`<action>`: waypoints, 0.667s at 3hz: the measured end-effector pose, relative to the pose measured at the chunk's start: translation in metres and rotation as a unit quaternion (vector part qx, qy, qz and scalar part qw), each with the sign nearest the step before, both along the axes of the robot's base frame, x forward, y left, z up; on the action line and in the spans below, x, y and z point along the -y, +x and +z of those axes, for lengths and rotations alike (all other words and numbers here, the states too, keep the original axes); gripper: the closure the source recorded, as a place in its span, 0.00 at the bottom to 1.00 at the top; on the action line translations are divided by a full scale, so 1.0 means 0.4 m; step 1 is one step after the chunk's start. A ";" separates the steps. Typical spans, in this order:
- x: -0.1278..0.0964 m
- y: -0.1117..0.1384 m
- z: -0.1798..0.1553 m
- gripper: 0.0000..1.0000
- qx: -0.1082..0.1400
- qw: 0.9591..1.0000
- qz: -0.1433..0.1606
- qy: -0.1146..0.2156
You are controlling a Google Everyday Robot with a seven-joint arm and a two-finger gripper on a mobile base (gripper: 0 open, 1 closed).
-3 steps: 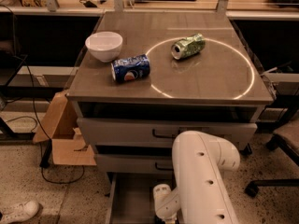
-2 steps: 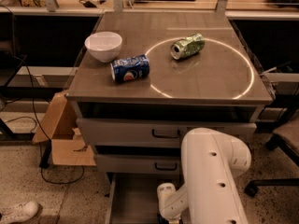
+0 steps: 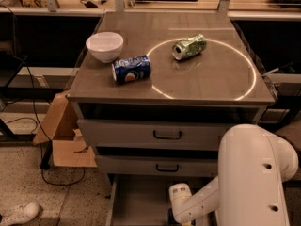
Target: Pick rxbar blueberry from bottom drawer and place on counter
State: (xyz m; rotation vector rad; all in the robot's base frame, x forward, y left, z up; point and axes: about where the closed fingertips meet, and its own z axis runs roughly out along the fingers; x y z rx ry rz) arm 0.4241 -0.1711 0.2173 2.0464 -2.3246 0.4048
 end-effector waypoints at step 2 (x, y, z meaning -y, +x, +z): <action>0.025 -0.019 0.124 1.00 0.005 1.000 0.007 -0.008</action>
Offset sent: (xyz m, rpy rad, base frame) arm -0.0053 -0.0209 0.1028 -0.0491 -0.0318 0.0416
